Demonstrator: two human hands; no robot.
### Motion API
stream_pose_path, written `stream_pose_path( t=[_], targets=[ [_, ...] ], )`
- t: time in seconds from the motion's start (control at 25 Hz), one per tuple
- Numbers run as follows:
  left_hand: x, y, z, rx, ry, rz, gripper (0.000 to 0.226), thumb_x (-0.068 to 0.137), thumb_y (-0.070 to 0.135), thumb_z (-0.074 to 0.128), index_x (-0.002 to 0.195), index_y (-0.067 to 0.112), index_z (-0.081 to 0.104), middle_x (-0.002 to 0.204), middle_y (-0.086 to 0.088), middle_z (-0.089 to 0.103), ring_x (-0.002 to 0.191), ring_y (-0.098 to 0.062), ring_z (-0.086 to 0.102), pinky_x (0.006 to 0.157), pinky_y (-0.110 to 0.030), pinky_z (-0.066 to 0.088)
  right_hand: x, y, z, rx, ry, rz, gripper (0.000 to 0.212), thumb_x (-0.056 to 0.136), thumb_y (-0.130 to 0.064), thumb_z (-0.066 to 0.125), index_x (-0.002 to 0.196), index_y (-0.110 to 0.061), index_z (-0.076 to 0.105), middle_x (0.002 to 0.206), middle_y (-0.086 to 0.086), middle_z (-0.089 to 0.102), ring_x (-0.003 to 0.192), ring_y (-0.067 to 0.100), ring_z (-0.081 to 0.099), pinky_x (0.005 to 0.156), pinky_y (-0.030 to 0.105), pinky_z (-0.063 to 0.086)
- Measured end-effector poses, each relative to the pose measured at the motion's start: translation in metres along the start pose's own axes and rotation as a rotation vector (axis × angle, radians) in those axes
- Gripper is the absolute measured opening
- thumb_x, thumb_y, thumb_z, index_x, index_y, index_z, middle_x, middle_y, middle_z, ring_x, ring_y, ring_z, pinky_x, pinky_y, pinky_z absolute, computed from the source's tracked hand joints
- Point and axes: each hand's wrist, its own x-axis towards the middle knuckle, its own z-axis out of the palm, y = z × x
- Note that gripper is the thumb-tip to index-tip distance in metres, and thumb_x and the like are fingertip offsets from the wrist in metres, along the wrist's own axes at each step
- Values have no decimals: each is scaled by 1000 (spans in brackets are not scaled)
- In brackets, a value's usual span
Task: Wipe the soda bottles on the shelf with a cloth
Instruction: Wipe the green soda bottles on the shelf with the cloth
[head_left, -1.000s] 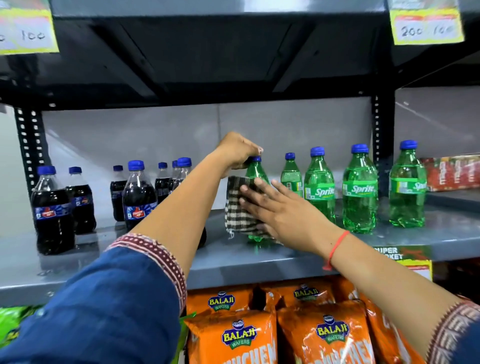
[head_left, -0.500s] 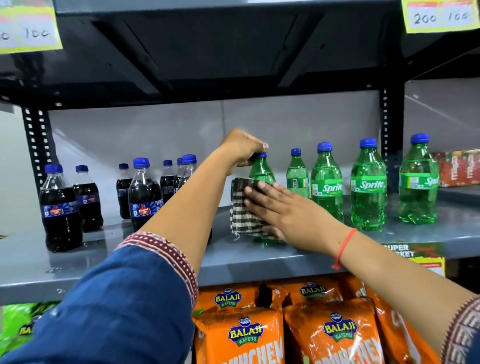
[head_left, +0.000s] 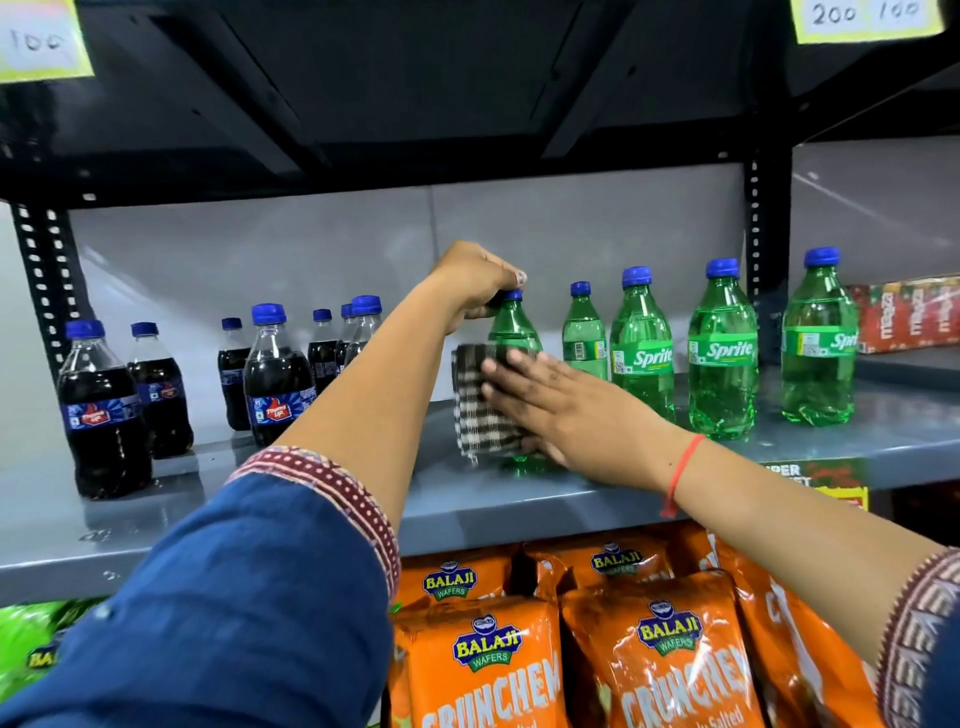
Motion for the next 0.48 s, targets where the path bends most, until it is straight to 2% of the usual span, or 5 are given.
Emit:
stream_pose_path(
  t=[0.08,0.24,0.32,0.4,0.48],
  targets=[
    [-1,1,1,-2,1,-3,7,80,8,62,75,7,65,74,-4,61,74,-15,58,63,-21,50,-3,4,-2,-30,-20,-18,61,73,-22,68,129,-4,50,135,17,51,123,36,47,97,52,34],
    [2,-1,2,40,16,23,14,80,10,62,89,1,69,73,-2,62,76,-17,58,72,-24,49,6,11,-6,113,-48,175,64,78,-30,54,136,-7,38,144,12,38,131,34,34,92,55,47],
    [0,0,2,-6,-10,-4,6,81,9,61,79,5,66,74,-4,61,74,-15,58,62,-21,49,-7,-2,-4,267,-150,147,76,72,-14,68,140,-13,33,150,2,22,137,28,19,94,53,47],
    [-1,0,1,-10,-11,-11,9,81,9,61,72,9,63,74,-5,61,72,-13,59,58,-19,49,-16,-9,-17,420,-212,164,74,69,4,63,137,-17,42,149,-1,30,138,25,23,99,47,44],
    [-2,1,0,-2,-12,-10,9,81,9,62,72,10,63,73,-3,61,71,-14,58,58,-18,49,-14,-11,-36,550,-304,226,69,72,6,56,135,-21,46,146,-2,39,134,23,34,106,40,38]
  ],
)
